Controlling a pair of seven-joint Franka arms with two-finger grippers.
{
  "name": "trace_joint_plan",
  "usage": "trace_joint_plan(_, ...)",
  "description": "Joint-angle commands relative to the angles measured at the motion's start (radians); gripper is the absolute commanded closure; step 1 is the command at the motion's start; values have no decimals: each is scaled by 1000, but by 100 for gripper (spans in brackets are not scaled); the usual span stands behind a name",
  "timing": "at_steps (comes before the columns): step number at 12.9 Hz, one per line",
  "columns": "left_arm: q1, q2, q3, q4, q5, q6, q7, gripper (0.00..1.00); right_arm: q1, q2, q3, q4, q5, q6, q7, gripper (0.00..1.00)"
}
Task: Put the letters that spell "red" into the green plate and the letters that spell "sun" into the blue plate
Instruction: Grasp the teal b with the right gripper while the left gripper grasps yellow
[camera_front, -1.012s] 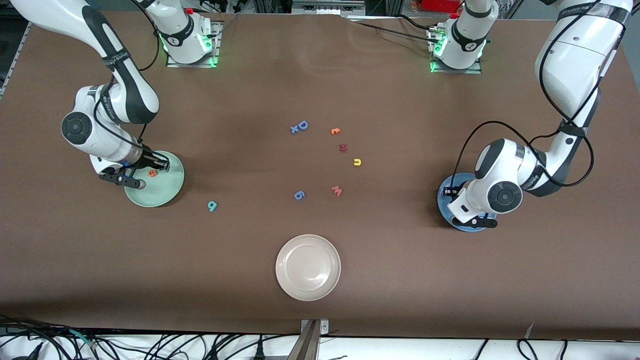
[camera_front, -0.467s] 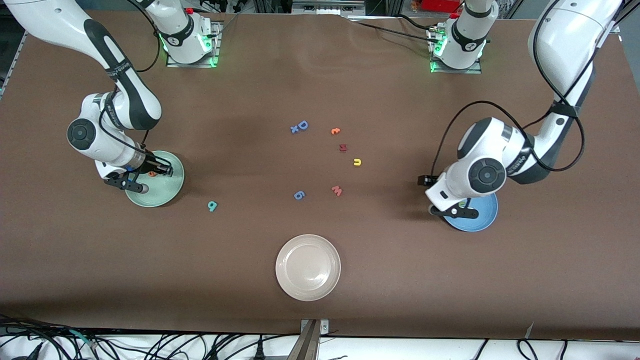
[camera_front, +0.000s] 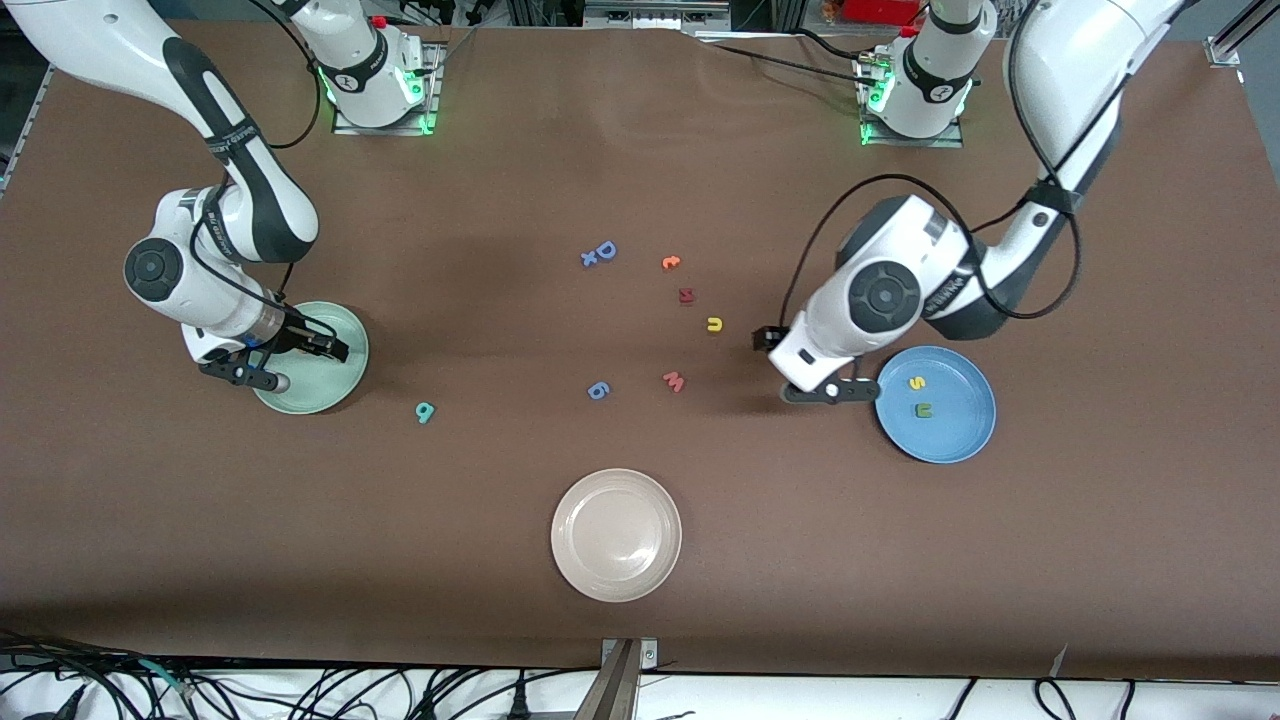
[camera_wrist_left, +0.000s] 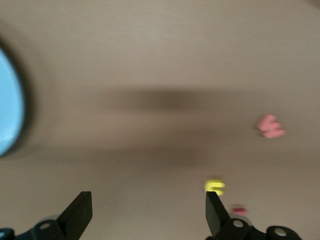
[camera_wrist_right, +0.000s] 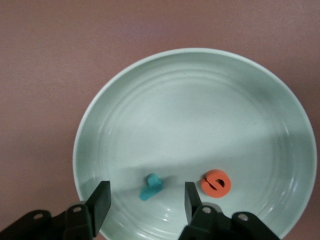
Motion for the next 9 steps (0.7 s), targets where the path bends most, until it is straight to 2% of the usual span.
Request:
trace_joint_plan(1, -63, 29, -2, -19, -17, 107, -87, 0, 52, -3, 7, 45, -3, -27, 79, 32)
trace_joint_plan(4, -124, 78, 6, -39, 0, 177, -154, 0, 130, 27, 7, 123, -1, -53, 152, 32)
trace_joint_plan(7, -137, 82, 9, -149, 99, 303, -202, 0, 213, 110, 7, 241, -1, -53, 293, 32)
trace_joint_plan(9, -140, 90, 9, -186, 135, 327, -207, 0, 239, 179, 6, 316, -3, -53, 337, 32)
